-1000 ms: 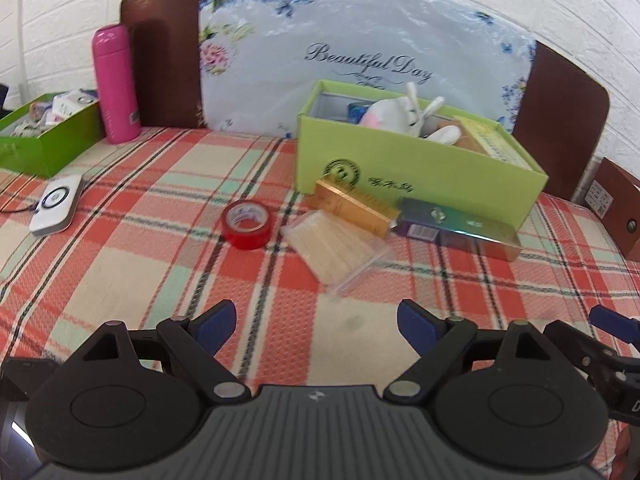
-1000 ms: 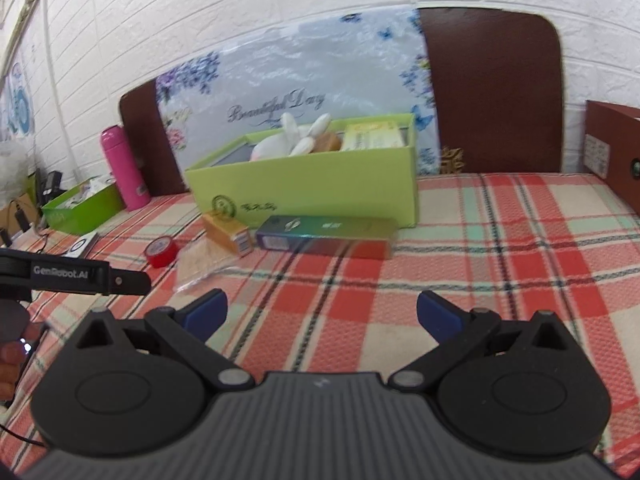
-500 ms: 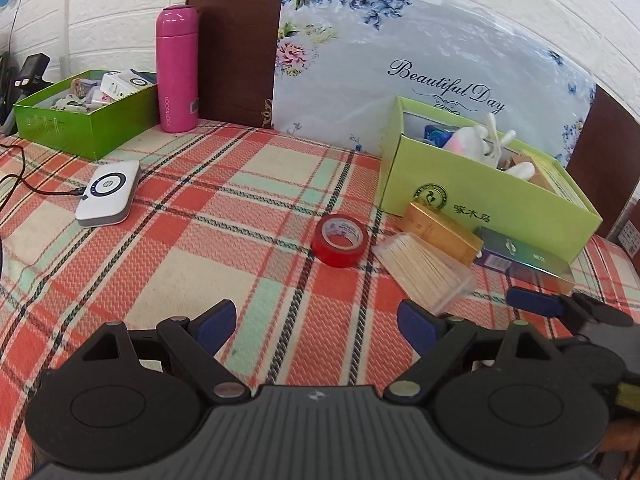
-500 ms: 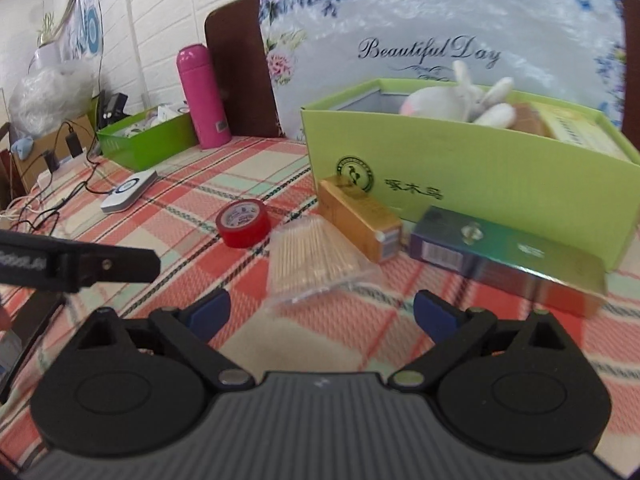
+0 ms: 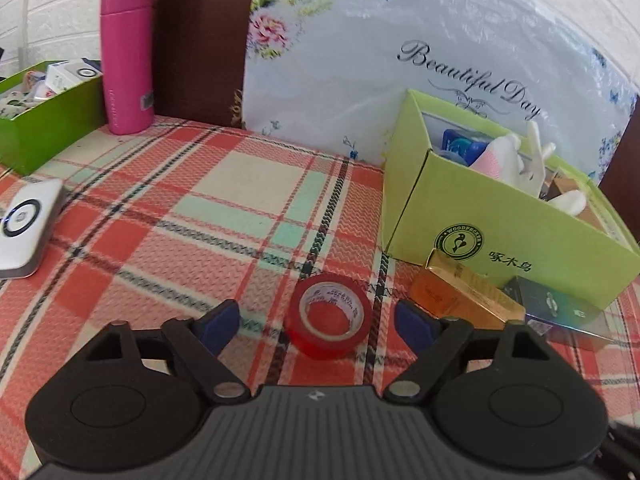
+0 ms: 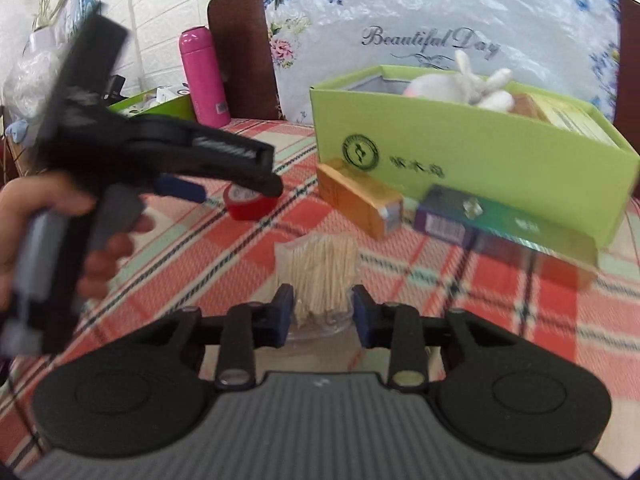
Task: Organize objects
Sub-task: 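Grasp the red tape roll with the left gripper while the right gripper grasps the toothpick bag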
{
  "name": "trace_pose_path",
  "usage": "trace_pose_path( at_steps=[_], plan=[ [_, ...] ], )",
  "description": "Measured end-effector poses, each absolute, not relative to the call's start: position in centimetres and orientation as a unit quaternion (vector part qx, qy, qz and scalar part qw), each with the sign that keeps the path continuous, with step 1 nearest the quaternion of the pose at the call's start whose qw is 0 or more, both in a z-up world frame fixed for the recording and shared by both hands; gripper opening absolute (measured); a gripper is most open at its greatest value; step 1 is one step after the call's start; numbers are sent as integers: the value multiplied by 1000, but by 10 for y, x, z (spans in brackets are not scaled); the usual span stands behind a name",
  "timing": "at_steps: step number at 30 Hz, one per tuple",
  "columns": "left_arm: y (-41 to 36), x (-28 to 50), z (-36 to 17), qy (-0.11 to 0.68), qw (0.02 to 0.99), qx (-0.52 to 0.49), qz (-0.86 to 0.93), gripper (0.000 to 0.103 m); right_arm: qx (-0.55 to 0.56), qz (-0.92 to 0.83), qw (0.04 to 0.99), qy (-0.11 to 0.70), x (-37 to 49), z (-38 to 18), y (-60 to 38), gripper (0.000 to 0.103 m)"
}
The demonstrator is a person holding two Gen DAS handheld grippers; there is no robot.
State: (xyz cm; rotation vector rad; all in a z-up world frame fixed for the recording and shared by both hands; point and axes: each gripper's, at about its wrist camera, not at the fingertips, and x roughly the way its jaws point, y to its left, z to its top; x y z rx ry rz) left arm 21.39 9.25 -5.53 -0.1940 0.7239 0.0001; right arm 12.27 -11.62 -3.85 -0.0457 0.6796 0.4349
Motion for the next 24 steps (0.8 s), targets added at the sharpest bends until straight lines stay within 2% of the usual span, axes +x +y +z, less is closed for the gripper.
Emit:
trace_pose_path(
  at_steps=[2, 4, 9, 13, 15, 16, 18, 24],
  plan=[
    [88, 218, -57, 353, 933, -75, -2, 70, -11, 204, 921, 333, 108, -36, -129, 31],
    [85, 218, -56, 353, 934, -58, -9, 50, 7, 199, 920, 337, 95, -34, -143, 30],
    [76, 198, -53, 370, 925, -76, -51, 49, 22, 183, 921, 344, 66, -30, -170, 28],
    [42, 156, -54, 387, 916, -42, -98, 50, 22, 172, 921, 349, 46, -29, -188, 28],
    [24, 135, -56, 391, 913, -32, -109, 50, 27, 169, 920, 353, 37, -29, -196, 34],
    [17, 126, -57, 390, 915, -26, -103, 55, 27, 166, 921, 352, 34, -29, -198, 35],
    [4, 115, -58, 387, 918, -5, -82, 62, 19, 165, 922, 351, 30, -28, -200, 45],
    [-1, 112, -57, 388, 919, 5, -67, 64, -18, 173, 926, 335, 25, -28, -191, 53]
  ],
)
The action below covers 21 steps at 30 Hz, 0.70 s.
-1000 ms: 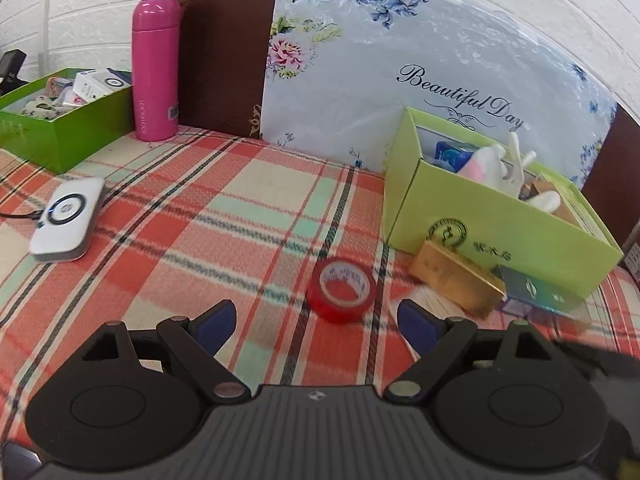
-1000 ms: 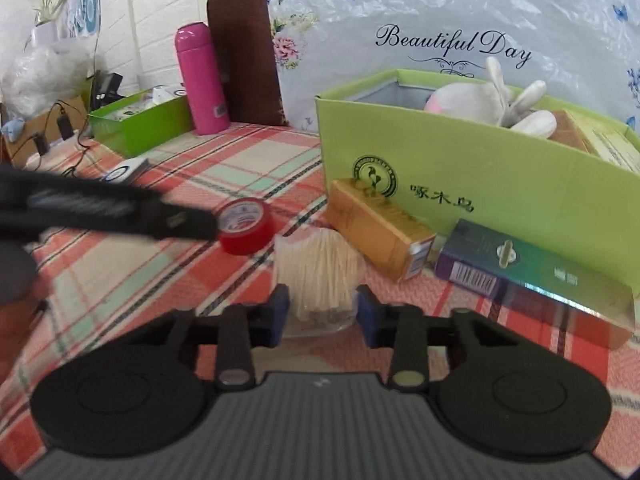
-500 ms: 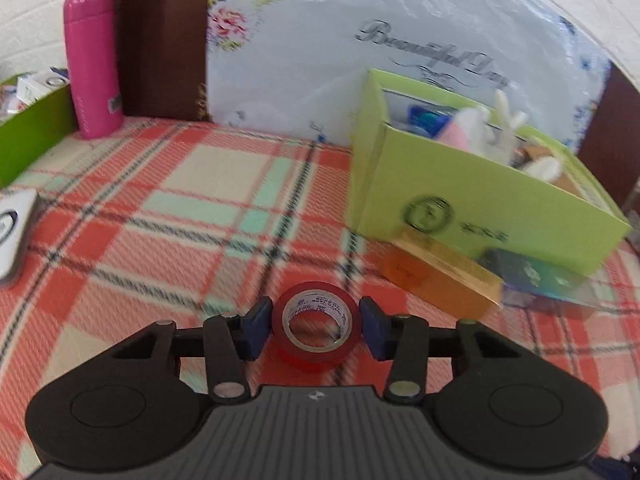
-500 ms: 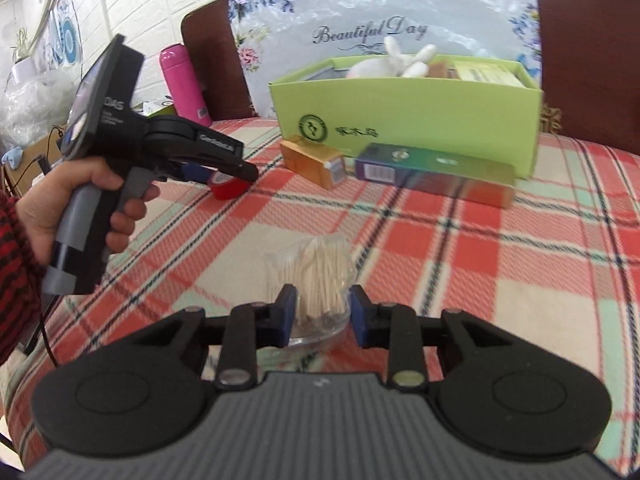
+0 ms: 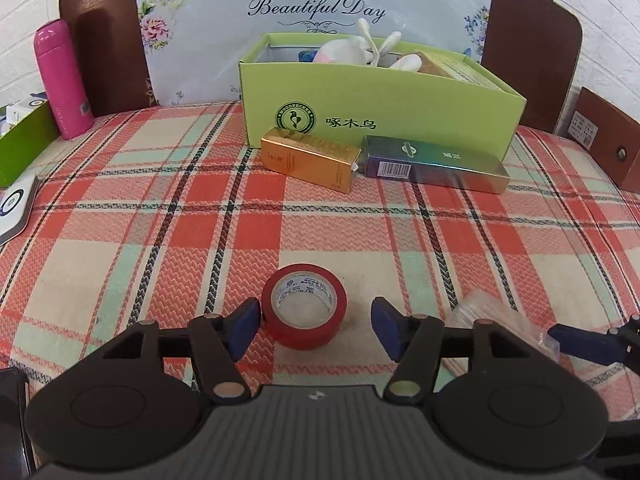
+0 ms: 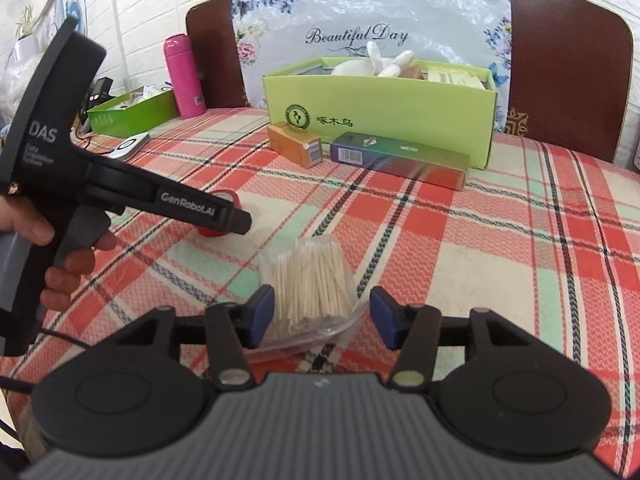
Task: Organize objects
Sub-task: 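Grasp the red tape roll with the left gripper while the right gripper grasps the toothpick bag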
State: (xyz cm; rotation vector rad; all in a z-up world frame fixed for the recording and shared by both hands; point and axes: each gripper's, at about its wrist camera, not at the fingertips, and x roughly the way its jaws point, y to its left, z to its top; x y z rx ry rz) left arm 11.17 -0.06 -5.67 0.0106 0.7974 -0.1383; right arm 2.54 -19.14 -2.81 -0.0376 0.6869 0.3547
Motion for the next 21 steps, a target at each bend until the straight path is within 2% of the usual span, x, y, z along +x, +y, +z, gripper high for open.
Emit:
trace_pose_path(
  at_steps=[6, 10, 21],
  plan=[
    [7, 108, -55, 390, 919, -2, -50, 64, -24, 173, 925, 338, 26, -33, -187, 54],
    [26, 104, -54, 394, 918, -29, -46, 68, -16, 175, 924, 339, 25, -32, -192, 54],
    [19, 116, -52, 385, 921, -9, -61, 68, -26, 184, 923, 337, 34, -35, -182, 55]
  ],
)
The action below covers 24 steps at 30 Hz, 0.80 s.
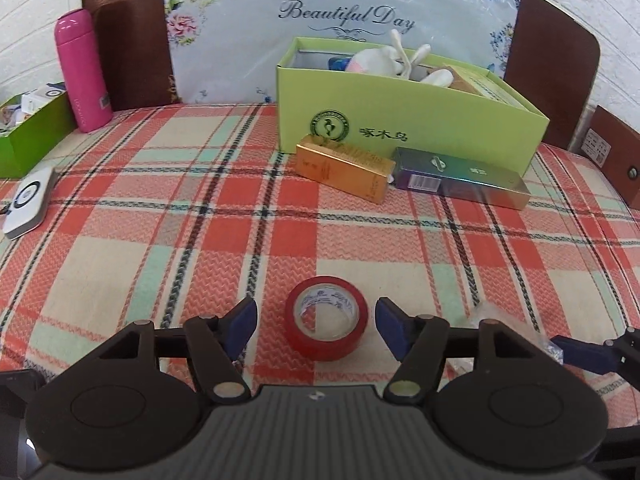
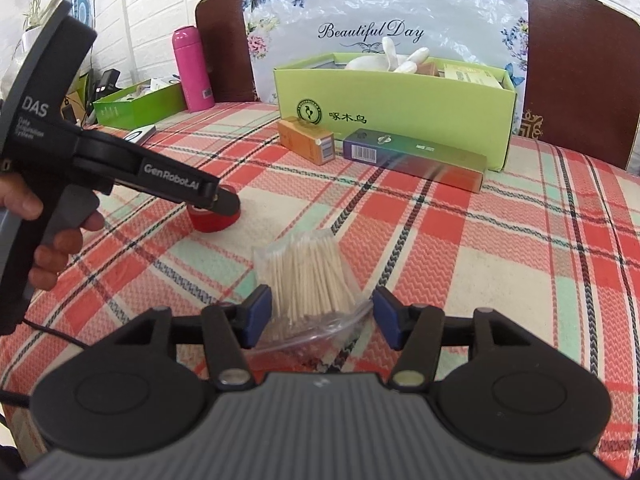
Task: Organize objects
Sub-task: 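Grasp the red tape roll with the left gripper while the right gripper grasps the toothpick bag, then carry the red tape and toothpick bag into the lime-green box and release both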
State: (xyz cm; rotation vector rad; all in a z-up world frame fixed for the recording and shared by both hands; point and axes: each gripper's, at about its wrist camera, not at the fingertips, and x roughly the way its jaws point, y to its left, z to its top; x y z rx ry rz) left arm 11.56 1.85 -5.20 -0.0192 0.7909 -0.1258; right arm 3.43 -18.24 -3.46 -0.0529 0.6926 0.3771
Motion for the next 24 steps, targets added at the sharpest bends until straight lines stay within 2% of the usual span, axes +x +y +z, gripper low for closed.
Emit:
trace_pose_path(
  at_steps=[3, 5, 6, 8, 11, 15, 24],
  plan=[
    [19, 117, -57, 392, 918, -14, -66, 65, -19, 186, 922, 340, 37, -36, -183, 55],
    [20, 118, -59, 393, 917, -20, -66, 56, -27, 191, 920, 341, 38, -36, -180, 53],
    [21, 118, -58, 391, 918, -22, -68, 50, -33, 196, 919, 341, 39, -36, -178, 46],
    [23, 119, -57, 391, 917, -29, -74, 49, -37, 205, 918, 337, 39, -34, -176, 33],
    [24, 118, -54, 386, 918, -39, -84, 49, -33, 209, 917, 337, 42, -32, -174, 23],
    [25, 114, -36, 363, 925, -45, -101, 49, -7, 220, 921, 320, 44, -16, -179, 22],
    [15, 145, 33, 275, 951, -38, -139, 49, 34, 168, 960, 222, 88, 47, -204, 22]
  ],
)
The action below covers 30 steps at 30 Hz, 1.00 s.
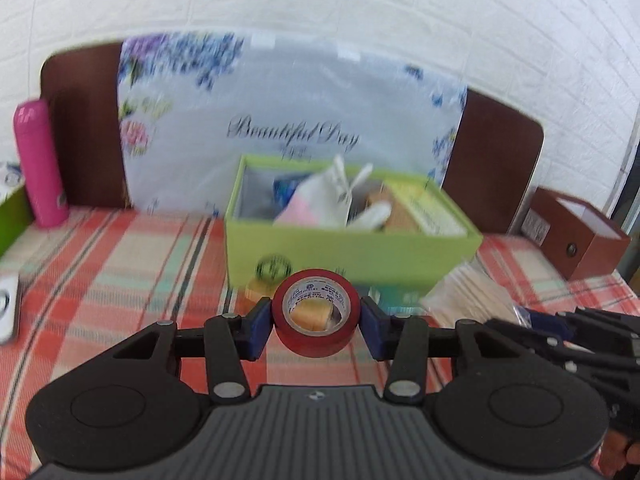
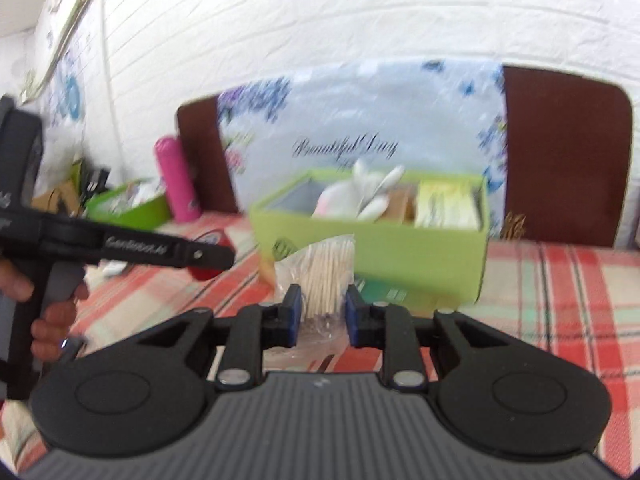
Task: Organize objects
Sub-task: 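Carry the red tape and toothpick bag into the lime-green box and release both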
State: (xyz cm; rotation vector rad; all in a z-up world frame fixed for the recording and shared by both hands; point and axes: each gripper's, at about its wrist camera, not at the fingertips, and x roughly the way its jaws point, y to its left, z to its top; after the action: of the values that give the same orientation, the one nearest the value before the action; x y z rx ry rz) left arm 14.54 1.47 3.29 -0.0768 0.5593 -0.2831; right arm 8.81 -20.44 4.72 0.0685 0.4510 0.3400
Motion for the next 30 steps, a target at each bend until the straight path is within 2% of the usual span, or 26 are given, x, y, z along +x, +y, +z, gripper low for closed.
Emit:
trace_pose_path(
  at_steps=[8, 16, 17, 18, 19, 22, 23, 24, 27, 30],
  plan=[
    [2, 221, 67, 238, 961, -37, -138, 49, 69, 114, 975, 178, 173, 80, -220, 22],
    [3, 289, 49, 252, 959, -56, -116, 50, 27, 113, 979, 169, 246, 61, -202, 24],
    [4, 292, 45, 249, 960, -58, -113, 54, 19, 120, 977, 177, 254, 54, -200, 29],
    [4, 293, 40, 249, 961, -55, -108, 69, 6, 128, 974, 188, 260, 47, -196, 40],
    [5, 293, 37, 250, 962, -52, -99, 81, -12, 130, 971, 200, 263, 40, -191, 46],
    [11, 280, 27, 248, 964, -42, -87, 82, -54, 112, 976, 178, 251, 27, -188, 67],
    [14, 275, 24, 249, 964, -42, -88, 82, -58, 106, 978, 170, 245, 24, -189, 78],
    [16, 271, 22, 252, 963, -44, -86, 82, -57, 102, 979, 166, 240, 22, -190, 83],
    [20, 260, 16, 262, 960, -56, -77, 82, -43, 102, 979, 170, 230, 17, -195, 89],
    [20, 251, 15, 268, 959, -58, -72, 82, -34, 97, 979, 177, 224, 18, -199, 90]
  ],
)
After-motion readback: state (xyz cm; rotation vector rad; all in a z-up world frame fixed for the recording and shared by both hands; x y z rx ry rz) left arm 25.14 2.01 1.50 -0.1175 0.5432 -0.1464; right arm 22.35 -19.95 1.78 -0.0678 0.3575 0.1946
